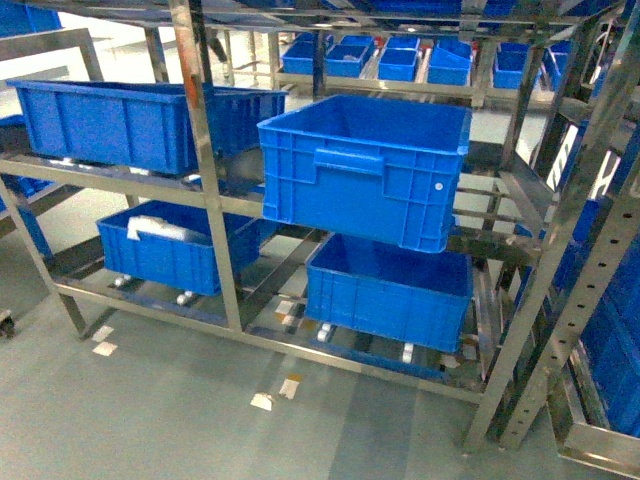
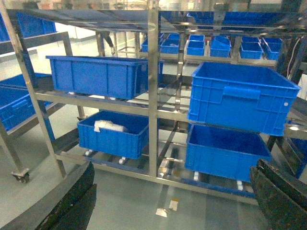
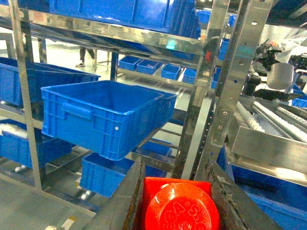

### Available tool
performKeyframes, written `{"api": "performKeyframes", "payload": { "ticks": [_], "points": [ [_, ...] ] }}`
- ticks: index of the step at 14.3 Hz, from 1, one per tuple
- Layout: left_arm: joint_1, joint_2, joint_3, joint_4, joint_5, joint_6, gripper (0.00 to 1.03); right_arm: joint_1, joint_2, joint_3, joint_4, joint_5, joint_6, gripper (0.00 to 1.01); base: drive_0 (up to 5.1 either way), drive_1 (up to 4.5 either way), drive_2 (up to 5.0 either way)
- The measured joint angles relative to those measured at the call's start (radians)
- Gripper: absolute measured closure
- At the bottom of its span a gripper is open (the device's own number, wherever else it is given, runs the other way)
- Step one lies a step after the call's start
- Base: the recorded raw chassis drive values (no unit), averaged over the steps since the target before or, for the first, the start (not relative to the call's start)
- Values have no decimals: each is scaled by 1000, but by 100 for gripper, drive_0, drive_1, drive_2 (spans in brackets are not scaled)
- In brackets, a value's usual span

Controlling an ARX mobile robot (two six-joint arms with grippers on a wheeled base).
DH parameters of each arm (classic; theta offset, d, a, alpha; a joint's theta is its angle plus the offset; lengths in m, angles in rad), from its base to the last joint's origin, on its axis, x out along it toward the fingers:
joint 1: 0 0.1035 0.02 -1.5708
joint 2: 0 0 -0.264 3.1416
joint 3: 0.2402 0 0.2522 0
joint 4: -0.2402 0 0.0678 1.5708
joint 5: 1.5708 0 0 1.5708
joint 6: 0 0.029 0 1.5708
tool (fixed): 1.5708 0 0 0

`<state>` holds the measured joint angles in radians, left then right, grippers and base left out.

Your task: Pick red block from blue box to shelf

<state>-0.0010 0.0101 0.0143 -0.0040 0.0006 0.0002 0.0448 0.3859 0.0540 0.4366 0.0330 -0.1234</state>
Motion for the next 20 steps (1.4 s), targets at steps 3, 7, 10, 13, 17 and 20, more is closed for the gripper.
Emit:
{"api": "performKeyframes", "payload": {
  "ticks": [3,7,10,13,17,20],
  "points": [
    [0,0,0,3,0,0,5,0,0,0,1,0,0,72,-2,431,-435],
    [0,0,0,0,-2,0,5,0,-1,0,10,0,0,72,7,440,-426],
    [0,0,0,-1,0,0,5,0,-1,0,5,0,0,72,4,437,-430],
    [0,0,0,-3,-2,0,5,0,-1,-1,6,0,0,72,-1,432,-434],
    [0,0,0,3,-1,0,5,0,5,-1,3,0,0,72,-1,107,-109],
    [0,0,0,-1,-1,0,5,0,0,-1,5,0,0,72,0,0,0]
  ]
}}
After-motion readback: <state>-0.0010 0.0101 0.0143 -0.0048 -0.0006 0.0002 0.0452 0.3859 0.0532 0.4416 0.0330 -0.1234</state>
